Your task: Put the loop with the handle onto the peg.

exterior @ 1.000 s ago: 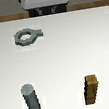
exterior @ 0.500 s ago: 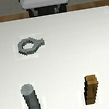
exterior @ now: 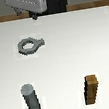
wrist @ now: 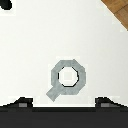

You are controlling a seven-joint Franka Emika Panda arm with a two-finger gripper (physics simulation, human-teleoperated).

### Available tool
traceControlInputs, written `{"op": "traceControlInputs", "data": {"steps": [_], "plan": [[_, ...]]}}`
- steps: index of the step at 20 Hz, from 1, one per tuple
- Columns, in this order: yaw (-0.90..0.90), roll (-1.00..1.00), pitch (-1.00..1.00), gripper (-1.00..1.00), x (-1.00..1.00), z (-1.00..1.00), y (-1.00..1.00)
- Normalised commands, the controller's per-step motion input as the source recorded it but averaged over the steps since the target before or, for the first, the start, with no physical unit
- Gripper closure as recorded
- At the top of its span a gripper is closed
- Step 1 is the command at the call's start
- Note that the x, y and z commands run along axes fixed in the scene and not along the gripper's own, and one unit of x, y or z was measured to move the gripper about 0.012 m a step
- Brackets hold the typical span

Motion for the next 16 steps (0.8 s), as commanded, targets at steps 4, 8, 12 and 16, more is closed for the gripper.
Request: {"op": "traceControlInputs", "data": {"steps": [4,8,12,16], "plan": [[-0.44,0.0,0.0,-1.0,0.0,0.0,0.0],[0.0,0.0,0.0,-1.0,0.0,0.0,0.0],[0.0,0.0,0.0,-1.0,0.0,0.0,0.0],[0.0,0.0,0.0,-1.0,0.0,-0.5,0.0]]}}
